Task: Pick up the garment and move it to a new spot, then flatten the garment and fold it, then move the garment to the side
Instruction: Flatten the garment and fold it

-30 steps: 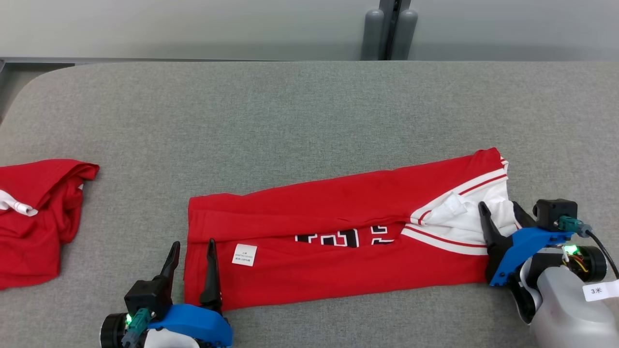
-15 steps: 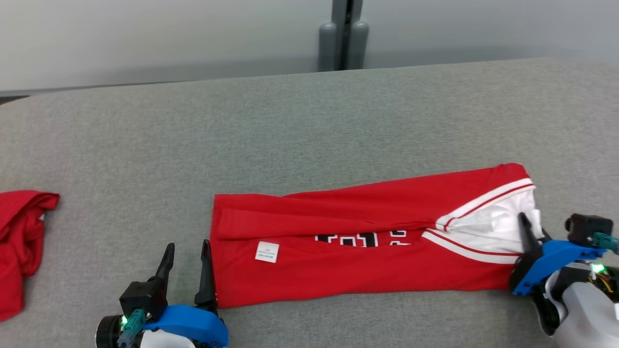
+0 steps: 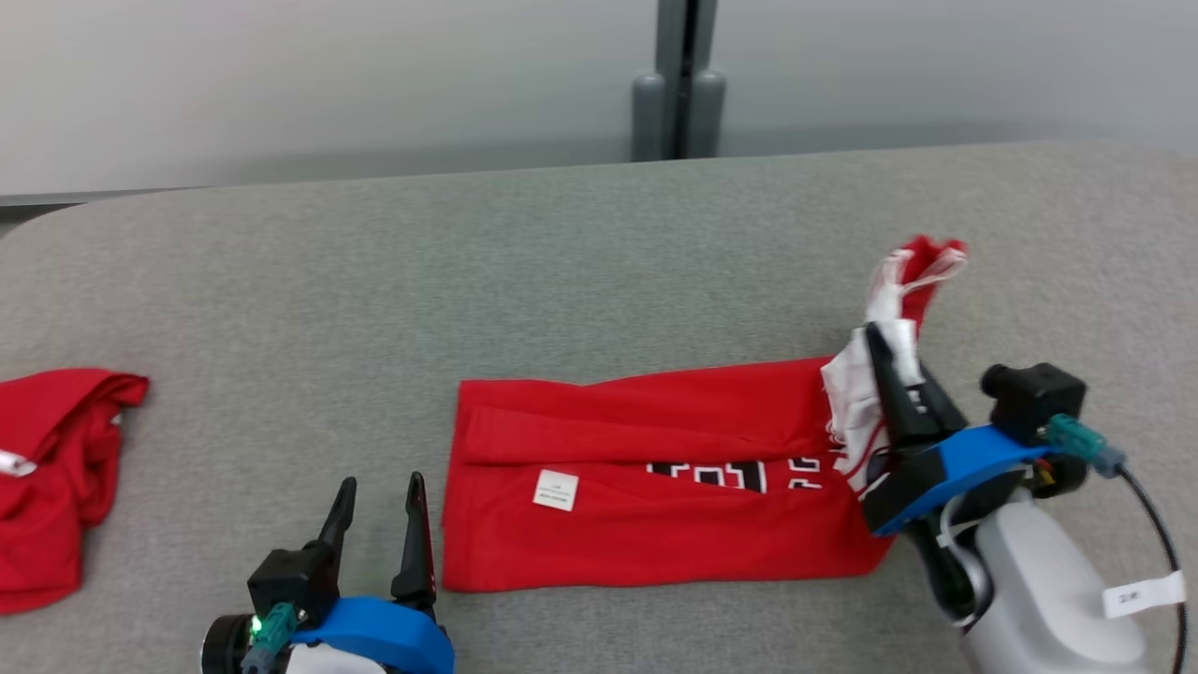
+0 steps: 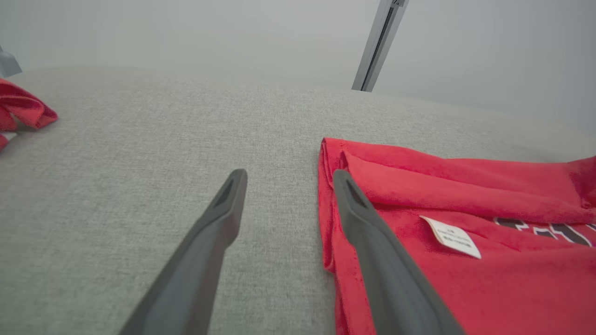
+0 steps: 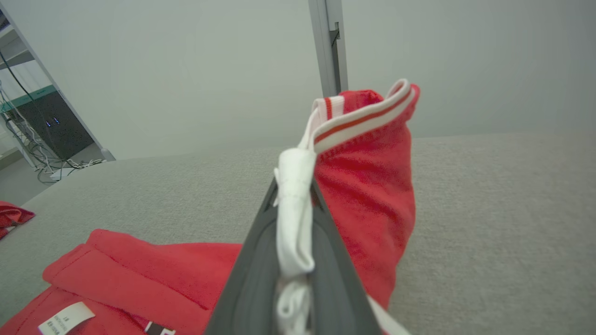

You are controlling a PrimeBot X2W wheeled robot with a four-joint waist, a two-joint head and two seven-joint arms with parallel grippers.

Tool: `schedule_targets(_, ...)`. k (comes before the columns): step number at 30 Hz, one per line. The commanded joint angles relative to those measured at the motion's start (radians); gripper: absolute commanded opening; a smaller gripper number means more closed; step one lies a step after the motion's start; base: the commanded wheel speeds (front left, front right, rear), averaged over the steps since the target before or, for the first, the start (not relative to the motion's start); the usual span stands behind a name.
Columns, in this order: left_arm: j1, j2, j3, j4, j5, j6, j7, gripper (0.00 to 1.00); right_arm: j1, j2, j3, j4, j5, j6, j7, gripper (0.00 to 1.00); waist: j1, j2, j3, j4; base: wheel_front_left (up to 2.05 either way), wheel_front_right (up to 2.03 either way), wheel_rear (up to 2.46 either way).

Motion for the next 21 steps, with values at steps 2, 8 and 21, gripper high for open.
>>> schedule_targets(2, 0.01, 0.0, -0.008, 0.005, -0.006, -0.002, -0.003, 1.0, 0.025, 0.009, 0.069, -0.044, 0.037, 0.0, -0.004, 0.0, -0.0001, 0.0, -0.004, 0.04, 0.0, 0.0, 0.0)
schedule_targets(8, 0.025, 0.0, -0.031, 0.01, -0.016, -0.001, -0.003, 1.0, 0.033, 0.014, 0.219, -0.063, 0.124, 0.0, -0.004, 0.0, -0.0001, 0.0, -0.022, 0.14, 0.0, 0.0, 0.0)
schedule_targets(21, 0.054, 0.0, -0.044, 0.02, -0.021, 0.004, -0.003, 1.0, -0.029, 0.047, 0.426, 0.051, 0.229, 0.0, 0.007, 0.0, -0.0001, 0.0, -0.03, 0.27, 0.0, 0.0, 0.0)
